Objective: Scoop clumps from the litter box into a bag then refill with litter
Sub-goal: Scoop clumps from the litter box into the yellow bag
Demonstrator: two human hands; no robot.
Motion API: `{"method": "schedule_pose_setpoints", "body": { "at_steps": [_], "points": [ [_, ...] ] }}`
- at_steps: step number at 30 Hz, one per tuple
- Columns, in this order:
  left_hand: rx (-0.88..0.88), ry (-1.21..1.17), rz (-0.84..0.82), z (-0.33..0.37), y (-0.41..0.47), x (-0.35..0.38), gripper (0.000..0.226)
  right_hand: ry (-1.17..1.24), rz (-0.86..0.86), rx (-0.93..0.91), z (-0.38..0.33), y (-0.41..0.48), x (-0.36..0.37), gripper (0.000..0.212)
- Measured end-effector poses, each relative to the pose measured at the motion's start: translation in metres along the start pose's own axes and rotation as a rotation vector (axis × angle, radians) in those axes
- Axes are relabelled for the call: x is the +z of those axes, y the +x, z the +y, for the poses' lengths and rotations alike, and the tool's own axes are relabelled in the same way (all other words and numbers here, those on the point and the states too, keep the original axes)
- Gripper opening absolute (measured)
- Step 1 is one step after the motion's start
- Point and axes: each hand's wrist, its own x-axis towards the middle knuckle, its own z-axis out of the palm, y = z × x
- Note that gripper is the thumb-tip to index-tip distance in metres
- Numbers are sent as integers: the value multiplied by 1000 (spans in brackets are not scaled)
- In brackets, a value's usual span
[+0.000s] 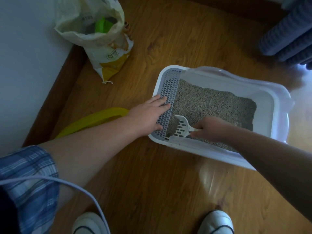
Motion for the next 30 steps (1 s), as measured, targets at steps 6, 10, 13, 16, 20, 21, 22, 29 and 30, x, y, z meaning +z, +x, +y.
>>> {"method": "schedule_pose_setpoints", "body": {
  "at_steps": [6, 10, 13, 16, 20, 21, 22, 29, 30],
  "points": [
    [-3, 0, 1, 0, 2, 1, 93, -56, 79, -5, -11, -2, 1, 31],
    [-7, -7, 1, 0, 1, 1, 93, 90, 62, -6, -10, 2, 10, 35],
    [-5, 6, 0, 1, 0, 0, 93, 212, 62, 7, -6, 4, 11, 24],
    [-2, 14, 1, 1, 1, 0, 93, 178, 83, -3, -6, 5, 12, 20],
    [2, 8, 3, -2, 2, 1, 94, -35, 91, -4, -12, 1, -16, 21],
    [3, 8, 1, -3, 2, 0, 94, -106, 98, -2, -12, -1, -26, 23],
    [4, 9, -1, -3, 2, 0, 94, -169, 104, 2, -12, -2, -32, 24],
    [-7, 14, 2, 0, 2, -1, 94, -220, 115, -42, -23, 9, -21, 27],
    [-8, 14, 5, 0, 2, -1, 94, -168, 105, -43, -21, 10, -21, 25]
  ]
}}
